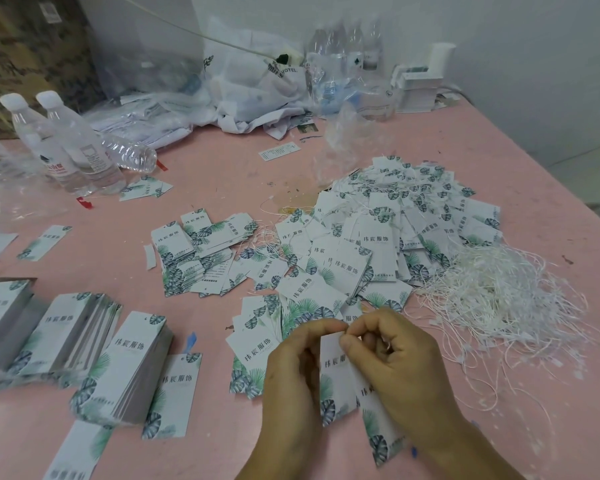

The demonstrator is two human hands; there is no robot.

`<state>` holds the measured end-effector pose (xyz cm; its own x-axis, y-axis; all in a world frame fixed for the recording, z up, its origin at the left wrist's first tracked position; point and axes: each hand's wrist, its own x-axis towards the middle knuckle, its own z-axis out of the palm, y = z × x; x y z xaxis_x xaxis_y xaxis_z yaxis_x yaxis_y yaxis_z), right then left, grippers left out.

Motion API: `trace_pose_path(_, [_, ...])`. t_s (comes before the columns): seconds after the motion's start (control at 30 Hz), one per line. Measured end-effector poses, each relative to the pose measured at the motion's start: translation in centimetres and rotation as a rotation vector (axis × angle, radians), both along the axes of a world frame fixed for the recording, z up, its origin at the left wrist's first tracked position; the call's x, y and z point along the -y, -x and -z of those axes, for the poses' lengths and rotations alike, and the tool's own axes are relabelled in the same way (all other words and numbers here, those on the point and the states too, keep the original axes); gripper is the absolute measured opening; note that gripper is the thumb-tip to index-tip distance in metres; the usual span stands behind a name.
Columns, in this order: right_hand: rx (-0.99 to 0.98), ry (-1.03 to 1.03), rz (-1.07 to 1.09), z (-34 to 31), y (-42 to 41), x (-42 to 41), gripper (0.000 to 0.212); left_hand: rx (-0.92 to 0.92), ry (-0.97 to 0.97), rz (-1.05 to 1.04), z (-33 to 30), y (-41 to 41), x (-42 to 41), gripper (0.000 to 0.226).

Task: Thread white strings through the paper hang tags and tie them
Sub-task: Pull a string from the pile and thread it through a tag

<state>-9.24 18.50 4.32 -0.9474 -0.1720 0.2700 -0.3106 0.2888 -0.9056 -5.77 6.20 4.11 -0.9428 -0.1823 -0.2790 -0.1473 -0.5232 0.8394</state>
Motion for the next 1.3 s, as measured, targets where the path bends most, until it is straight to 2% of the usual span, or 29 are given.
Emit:
trace_pose_path(0.07, [0.141, 0.124, -0.010, -0.1, 0.2, -0.1, 0.014, -0.003, -0.102, 0.043, -0.2, 0.1, 0.2, 0.035])
trace_pose_path(0.13, [0.219, 0.157, -0.047, -0.2, 0.6, -0.4, 0.020, -0.008, -0.158, 0.081, -0.3, 0.2, 0.3, 0.039])
trace_pose_path(0.3, [0.338, 0.214, -0.123, -0.9, 1.3, -0.9, 0.012, -0.030, -0.248, 0.200, -0.7, 0.4, 0.7, 0.033])
trace_pose_path(0.4, [0.384, 0.292, -0.173, -1.1, 1.3, -1.0, 0.011, -0.006, -0.283, 0.203, -0.8, 0.5, 0.6, 0.032])
trace_pose_path(0.6, [0.406, 0.299, -0.201, -1.2, 1.3, -1.1, 0.011, 0.060, -0.271, 0.167, -0.2, 0.5, 0.5, 0.018])
trace_pose_path(0.73, [0.400, 0.269, -0.217, -1.0, 1.2, -1.1, 0.008, 0.025, -0.098, 0.142, 0.4, 0.6, 0.5, 0.007])
trace_pose_path(0.8, [0.473, 0.350, -0.219, -0.9, 1.3, -1.1, 0.011, -0.037, -0.102, 0.109, 0.5, 0.5, 0.4, 0.004])
trace_pose_path(0.87, [0.552, 0.502, -0.205, -0.8, 1.8, -1.3, 0.013, -0.095, -0.182, 0.067, 0.6, 0.6, 0.5, 0.015])
trace_pose_path(0.93, [0.617, 0.640, -0.178, -0.4, 2.7, -2.0, 0.027, -0.123, -0.255, 0.015, 0.7, 0.8, 0.8, 0.024])
trace_pose_path(1.0, [0.658, 0.684, -0.192, -0.2, 3.3, -2.7, 0.046, -0.141, -0.278, -0.029, 0.9, 1.1, 1.1, 0.031])
trace_pose_path(1.07, [0.632, 0.582, -0.203, 0.1, 3.3, -2.9, 0.052, -0.149, -0.274, -0.060, 0.9, 1.2, 1.1, 0.022])
trace_pose_path(1.13, [0.559, 0.438, -0.171, 0.3, 3.1, -2.9, 0.047, -0.155, -0.273, -0.086, 0.9, 1.3, 1.3, 0.014])
trace_pose_path(1.3, [0.304, 0.095, -0.106, -0.1, 3.0, -3.2, 0.042, -0.173, -0.303, -0.169, 0.9, 1.7, 2.2, 0.025])
